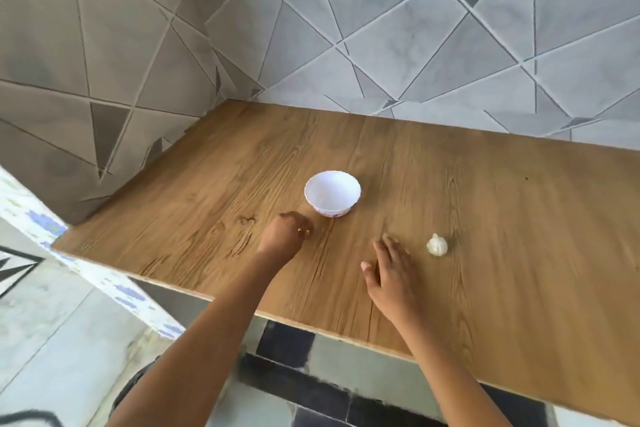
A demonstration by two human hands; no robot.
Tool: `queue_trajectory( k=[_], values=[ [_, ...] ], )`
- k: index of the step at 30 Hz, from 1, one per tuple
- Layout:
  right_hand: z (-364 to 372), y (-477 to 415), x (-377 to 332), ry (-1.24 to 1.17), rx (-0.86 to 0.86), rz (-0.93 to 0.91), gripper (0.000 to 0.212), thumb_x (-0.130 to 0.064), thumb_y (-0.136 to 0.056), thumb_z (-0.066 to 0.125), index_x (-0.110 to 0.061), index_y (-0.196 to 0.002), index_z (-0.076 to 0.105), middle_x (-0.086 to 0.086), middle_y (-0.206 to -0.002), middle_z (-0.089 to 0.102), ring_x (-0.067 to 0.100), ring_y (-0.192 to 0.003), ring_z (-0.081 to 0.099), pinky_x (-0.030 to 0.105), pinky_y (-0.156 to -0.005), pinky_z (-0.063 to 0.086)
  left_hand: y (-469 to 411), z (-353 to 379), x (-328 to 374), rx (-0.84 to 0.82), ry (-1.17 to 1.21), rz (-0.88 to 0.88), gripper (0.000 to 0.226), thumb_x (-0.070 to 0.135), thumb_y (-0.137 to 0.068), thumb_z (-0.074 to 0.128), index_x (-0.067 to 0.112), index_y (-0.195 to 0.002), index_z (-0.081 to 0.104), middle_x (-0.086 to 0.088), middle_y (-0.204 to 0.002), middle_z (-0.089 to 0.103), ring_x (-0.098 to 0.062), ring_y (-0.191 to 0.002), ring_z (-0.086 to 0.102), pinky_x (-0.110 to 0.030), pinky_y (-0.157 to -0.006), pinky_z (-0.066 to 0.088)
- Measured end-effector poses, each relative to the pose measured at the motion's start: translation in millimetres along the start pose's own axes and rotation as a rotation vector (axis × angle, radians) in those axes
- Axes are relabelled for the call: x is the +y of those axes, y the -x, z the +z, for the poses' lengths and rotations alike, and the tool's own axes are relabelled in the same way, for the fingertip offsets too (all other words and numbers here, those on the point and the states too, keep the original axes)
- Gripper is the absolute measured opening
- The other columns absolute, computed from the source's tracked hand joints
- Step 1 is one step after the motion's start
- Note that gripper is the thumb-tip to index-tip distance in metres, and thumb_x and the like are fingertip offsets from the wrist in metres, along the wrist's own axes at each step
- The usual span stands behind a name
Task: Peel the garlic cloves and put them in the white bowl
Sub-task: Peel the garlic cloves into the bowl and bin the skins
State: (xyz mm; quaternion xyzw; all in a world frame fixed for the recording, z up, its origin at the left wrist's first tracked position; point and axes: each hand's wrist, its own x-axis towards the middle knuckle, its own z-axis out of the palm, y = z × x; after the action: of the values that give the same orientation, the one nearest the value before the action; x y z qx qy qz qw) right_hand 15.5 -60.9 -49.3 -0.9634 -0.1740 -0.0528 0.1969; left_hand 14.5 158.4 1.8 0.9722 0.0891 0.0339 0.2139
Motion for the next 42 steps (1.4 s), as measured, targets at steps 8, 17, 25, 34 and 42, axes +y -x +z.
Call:
queue_trajectory(
  k=[8,17,25,34,42],
  values=[
    [2.9,-2.7,3.1,0.058,-0.022,-0.004,0.072,-0.052,-0.088,0.014,-0.012,-0.138,0.046,0.011,-0.148,0.039,0.027,-0.138,0.034,0.041,-0.113,0.022,-15.7,0.1,-1.1,-0.099,-0.253,0.101,0.024,0.009,-0.09,0.051,0.018,-0.103,0.068,-0.004,-0.1,0.065,-0.023,-0.089,0.062,-0.028,-0.063,0.041],
    [-0.2,0.4,0.8,0.077,0.025,0.006,0.056,-0.045,-0.09,0.033,-0.011,-0.125,0.06,0.012,-0.135,0.054,0.029,-0.124,0.052,0.042,-0.101,0.032,-48.1,-56.4,21.0,0.078,0.286,0.108,0.013,0.003,-0.077,0.068,0.011,-0.083,0.075,0.005,-0.076,0.067,0.005,-0.066,0.057,-0.003,-0.062,0.041],
    [-4.4,3.8,-1.7,0.069,0.019,0.02,0.065,-0.051,-0.098,0.013,-0.014,-0.13,0.055,0.008,-0.139,0.05,0.024,-0.129,0.048,0.038,-0.105,0.029,-104.0,-21.6,49.9,-0.242,-0.14,0.114,0.028,0.0,-0.086,0.049,0.014,-0.095,0.072,-0.008,-0.107,0.065,-0.023,-0.086,0.059,-0.025,-0.065,0.043],
    [-3.4,13.3,4.6,-0.165,0.055,0.037,0.059,-0.051,-0.091,0.028,-0.018,-0.134,0.051,-0.001,-0.146,0.041,0.015,-0.139,0.031,0.038,-0.114,0.027,-108.1,-27.5,41.7,-0.146,-0.124,0.226,0.013,0.005,-0.082,0.062,0.015,-0.081,0.069,-0.004,-0.098,0.069,-0.023,-0.09,0.064,-0.028,-0.072,0.047],
    [-33.6,54.9,30.2,-0.336,0.352,0.181,0.026,-0.028,-0.091,0.054,-0.018,-0.112,0.066,-0.007,-0.105,0.067,0.005,-0.098,0.061,0.026,-0.087,0.052,-76.6,-21.8,84.3,-0.072,0.126,0.382,0.016,0.009,-0.083,0.061,0.022,-0.082,0.07,0.01,-0.078,0.066,-0.008,-0.07,0.06,-0.019,-0.064,0.046]
  ],
)
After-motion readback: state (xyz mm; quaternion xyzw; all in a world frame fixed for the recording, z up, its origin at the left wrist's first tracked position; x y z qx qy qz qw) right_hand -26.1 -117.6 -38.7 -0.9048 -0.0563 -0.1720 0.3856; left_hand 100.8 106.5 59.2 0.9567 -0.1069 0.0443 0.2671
